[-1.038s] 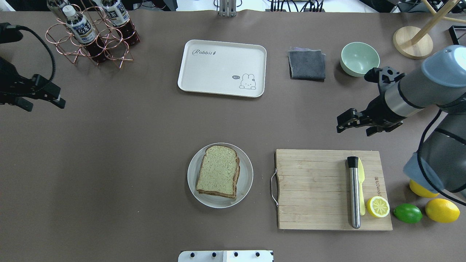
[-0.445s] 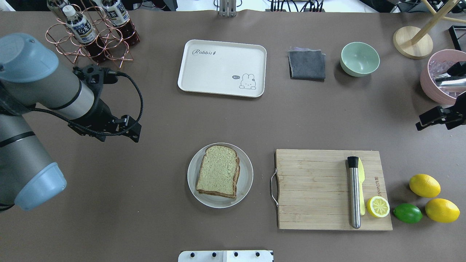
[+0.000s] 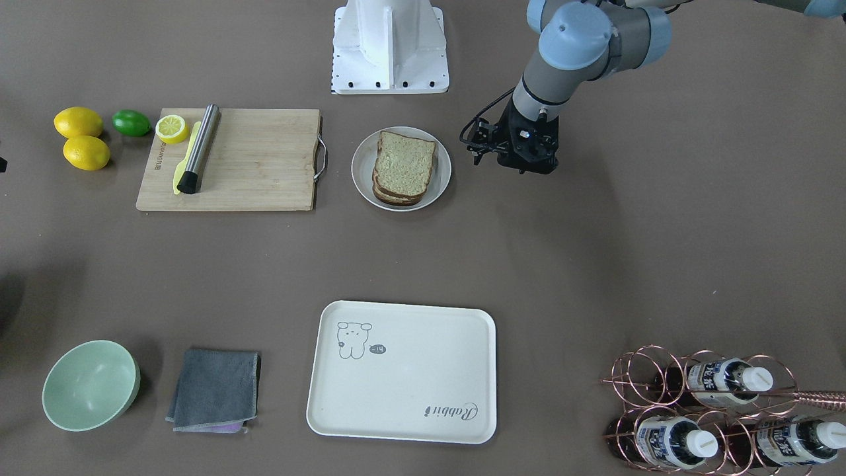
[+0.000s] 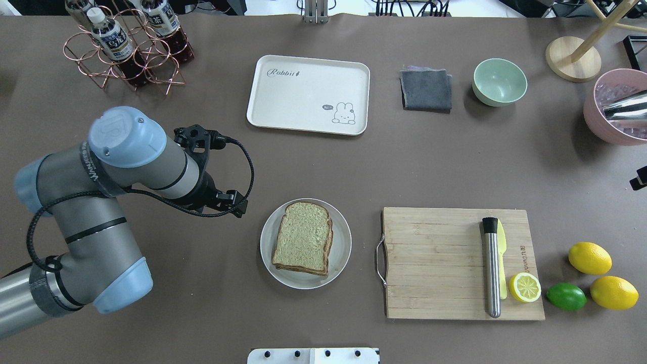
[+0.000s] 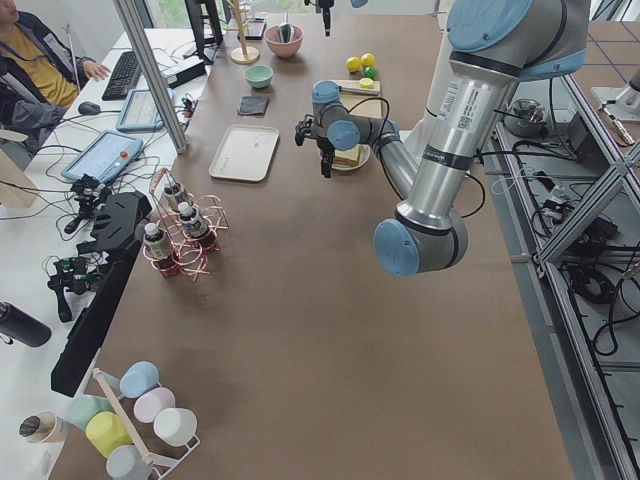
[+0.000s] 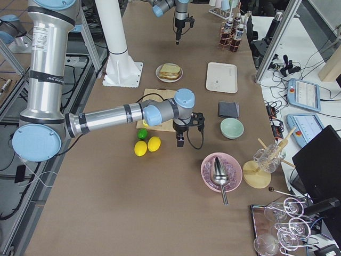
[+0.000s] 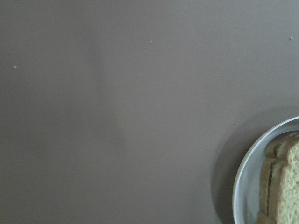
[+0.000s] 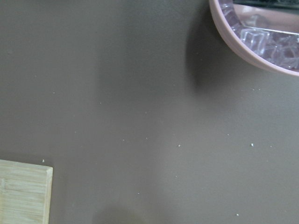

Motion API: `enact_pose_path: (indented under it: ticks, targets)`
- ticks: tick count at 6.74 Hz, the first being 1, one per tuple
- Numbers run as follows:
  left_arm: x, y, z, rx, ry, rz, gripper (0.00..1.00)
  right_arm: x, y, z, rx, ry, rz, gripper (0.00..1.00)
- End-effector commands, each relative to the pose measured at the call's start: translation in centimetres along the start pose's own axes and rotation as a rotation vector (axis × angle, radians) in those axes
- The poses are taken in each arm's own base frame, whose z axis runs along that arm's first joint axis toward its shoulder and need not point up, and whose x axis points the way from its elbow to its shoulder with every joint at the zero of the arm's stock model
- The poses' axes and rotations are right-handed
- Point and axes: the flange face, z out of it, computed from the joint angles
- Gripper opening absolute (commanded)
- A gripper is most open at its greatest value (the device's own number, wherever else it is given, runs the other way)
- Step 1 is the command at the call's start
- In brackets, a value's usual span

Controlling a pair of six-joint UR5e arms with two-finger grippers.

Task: Make sandwich and place on tray
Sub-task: 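Move the left gripper to the plate rim and grasp the plate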

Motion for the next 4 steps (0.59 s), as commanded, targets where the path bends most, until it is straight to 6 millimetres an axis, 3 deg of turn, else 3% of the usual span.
enact_pose_path:
  ticks: [1, 3, 4]
  targets:
    - [0.2, -0.3, 3.3, 0.013, 0.041, 0.032, 0.83, 1.9, 1.4, -0.3, -0.001, 0.007, -0.003, 1.0]
    - [1.4, -0.4, 3.1, 0.016, 0.055, 0.027, 0.66, 2.2, 1.8, -0.3, -0.002, 0.008, -0.003, 1.0]
    - [3.3, 0.7, 3.7, -0.004, 0.073, 0.004, 0.64, 2.2, 1.8, -0.4, -0.001, 0.009, -0.002, 1.0]
